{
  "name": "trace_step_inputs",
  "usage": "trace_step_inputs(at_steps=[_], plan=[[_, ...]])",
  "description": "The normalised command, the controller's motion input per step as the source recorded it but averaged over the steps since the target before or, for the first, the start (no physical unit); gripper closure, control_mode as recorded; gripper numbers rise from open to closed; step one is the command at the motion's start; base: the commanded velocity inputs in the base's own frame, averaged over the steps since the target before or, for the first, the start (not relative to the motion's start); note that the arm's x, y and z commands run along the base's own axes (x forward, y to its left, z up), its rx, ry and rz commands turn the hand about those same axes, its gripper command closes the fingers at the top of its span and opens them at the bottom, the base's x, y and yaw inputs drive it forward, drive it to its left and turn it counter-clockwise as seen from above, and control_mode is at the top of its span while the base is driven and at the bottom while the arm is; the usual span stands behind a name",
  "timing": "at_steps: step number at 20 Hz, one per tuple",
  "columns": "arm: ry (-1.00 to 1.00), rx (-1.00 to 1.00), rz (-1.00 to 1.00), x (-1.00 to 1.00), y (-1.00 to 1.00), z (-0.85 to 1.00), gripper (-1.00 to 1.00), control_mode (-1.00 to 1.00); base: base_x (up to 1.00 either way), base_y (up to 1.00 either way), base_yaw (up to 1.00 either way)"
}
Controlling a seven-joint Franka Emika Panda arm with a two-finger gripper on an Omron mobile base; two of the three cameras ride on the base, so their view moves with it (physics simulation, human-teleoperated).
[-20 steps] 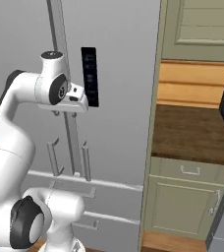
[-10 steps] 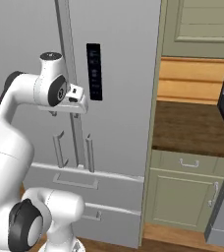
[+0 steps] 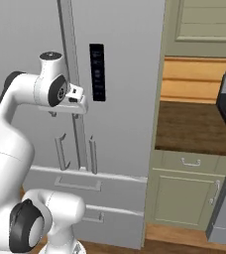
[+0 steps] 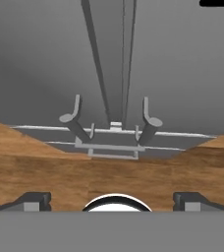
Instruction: Take the strawberry from the fridge and place it on top of the pancake, located on the dining counter.
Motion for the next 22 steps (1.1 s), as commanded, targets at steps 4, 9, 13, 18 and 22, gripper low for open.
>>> trace_step_inputs(at_steps=[4,9,13,18,22], plan=[[0.00,0.00,0.00,0.00,0.00,0.00,-1.00,1.00,0.13,0.51,-0.28],[0.00,0.00,0.00,0.00,0.00,0.00,-1.00,1.00,-0.03,0.05,-0.15],[0.00,0.00,0.00,0.00,0.00,0.00,-1.00,1.00,-0.11,0.09,-0.08],[0.00,0.00,0.00,0.00,0.00,0.00,-1.00,1.00,0.00,0.35,-0.13],[0.00,0.00,0.00,0.00,0.00,0.00,-1.00,1.00,0.00,0.28,-0.15]])
